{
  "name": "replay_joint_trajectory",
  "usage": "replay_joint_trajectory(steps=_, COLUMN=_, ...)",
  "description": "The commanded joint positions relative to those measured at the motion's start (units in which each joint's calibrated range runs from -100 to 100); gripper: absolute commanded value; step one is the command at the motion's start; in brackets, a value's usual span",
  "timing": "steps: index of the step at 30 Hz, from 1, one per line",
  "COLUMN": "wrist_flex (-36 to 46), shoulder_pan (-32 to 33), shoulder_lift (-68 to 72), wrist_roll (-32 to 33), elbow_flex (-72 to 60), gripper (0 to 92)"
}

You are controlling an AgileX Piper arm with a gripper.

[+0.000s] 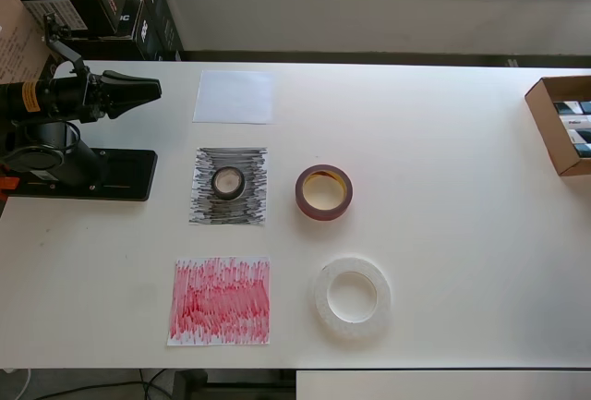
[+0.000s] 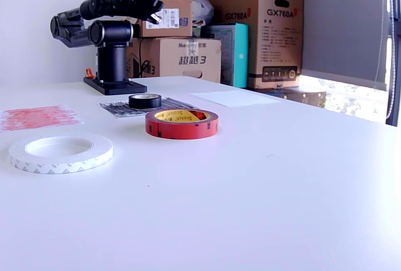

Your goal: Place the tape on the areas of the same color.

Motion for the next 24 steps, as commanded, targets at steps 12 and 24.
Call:
replay_joint_trajectory(steps=12, wrist_flex=2.0, shoulder_pan=3.6, shoulder_lift=18.2, wrist_roll=0.5, elbow_flex=-20.9, gripper=15.6)
replay_joint_trajectory(steps=24, wrist_flex=2.4, shoulder_pan=3.5, shoulder_lift=67.6, wrist_roll=3.3, elbow_flex=-61.4, gripper=15.5)
